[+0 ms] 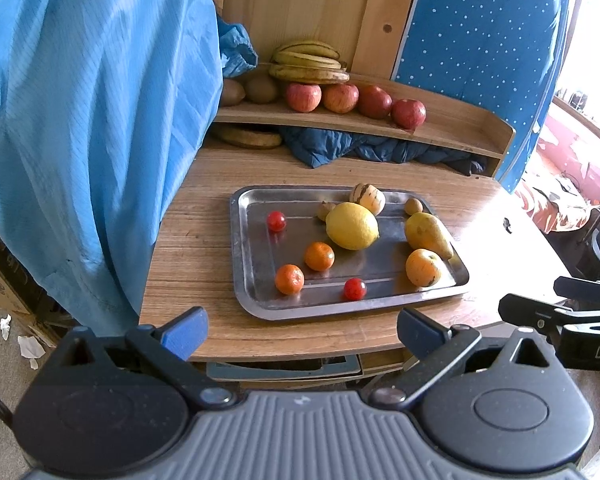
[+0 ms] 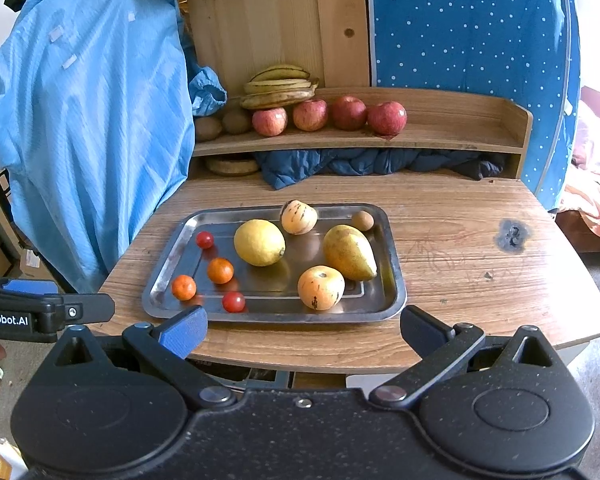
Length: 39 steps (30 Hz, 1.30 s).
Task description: Organize fruits
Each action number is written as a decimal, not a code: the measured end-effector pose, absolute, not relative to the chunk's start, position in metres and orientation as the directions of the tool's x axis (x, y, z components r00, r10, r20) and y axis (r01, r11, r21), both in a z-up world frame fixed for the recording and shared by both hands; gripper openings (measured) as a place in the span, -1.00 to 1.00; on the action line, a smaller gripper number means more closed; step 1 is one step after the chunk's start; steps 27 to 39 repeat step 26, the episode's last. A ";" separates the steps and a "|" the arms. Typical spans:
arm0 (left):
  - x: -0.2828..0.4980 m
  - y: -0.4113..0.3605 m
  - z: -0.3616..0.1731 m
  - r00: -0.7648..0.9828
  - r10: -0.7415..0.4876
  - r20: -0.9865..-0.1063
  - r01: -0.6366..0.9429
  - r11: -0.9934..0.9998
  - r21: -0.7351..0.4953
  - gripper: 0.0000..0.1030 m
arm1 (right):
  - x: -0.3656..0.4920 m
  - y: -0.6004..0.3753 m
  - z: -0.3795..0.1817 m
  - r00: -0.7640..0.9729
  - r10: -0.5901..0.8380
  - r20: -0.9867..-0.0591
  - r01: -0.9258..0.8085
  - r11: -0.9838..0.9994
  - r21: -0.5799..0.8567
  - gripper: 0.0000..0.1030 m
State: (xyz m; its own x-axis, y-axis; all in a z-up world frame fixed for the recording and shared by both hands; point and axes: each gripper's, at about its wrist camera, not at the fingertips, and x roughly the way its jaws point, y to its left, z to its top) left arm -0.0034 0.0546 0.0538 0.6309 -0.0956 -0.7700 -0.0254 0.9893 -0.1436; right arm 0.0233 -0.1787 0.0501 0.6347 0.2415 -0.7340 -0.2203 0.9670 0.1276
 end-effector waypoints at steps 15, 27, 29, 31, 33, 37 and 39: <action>-0.005 0.053 0.055 0.621 -0.066 -0.781 -0.048 0.991 -0.122 0.99 | 0.023 -0.175 0.053 0.629 0.251 -0.735 -0.232 0.964 0.131 0.99; -0.003 0.052 0.055 0.621 -0.105 -0.777 -0.034 0.986 -0.160 0.99 | 0.023 -0.176 0.052 0.629 0.250 -0.736 -0.230 0.964 0.131 0.99; -0.003 0.052 0.055 0.621 -0.105 -0.777 -0.034 0.986 -0.160 0.99 | 0.023 -0.176 0.052 0.629 0.250 -0.736 -0.230 0.964 0.131 0.99; -0.003 0.052 0.055 0.621 -0.105 -0.777 -0.034 0.986 -0.160 0.99 | 0.023 -0.176 0.052 0.629 0.250 -0.736 -0.230 0.964 0.131 0.99; -0.003 0.052 0.055 0.621 -0.105 -0.777 -0.034 0.986 -0.160 0.99 | 0.023 -0.176 0.052 0.629 0.250 -0.736 -0.230 0.964 0.131 0.99; -0.003 0.052 0.055 0.621 -0.105 -0.777 -0.034 0.986 -0.160 0.99 | 0.023 -0.176 0.052 0.629 0.250 -0.736 -0.230 0.964 0.131 0.99; -0.003 0.052 0.055 0.621 -0.105 -0.777 -0.034 0.986 -0.160 0.99 | 0.023 -0.176 0.052 0.629 0.250 -0.736 -0.230 0.964 0.131 0.99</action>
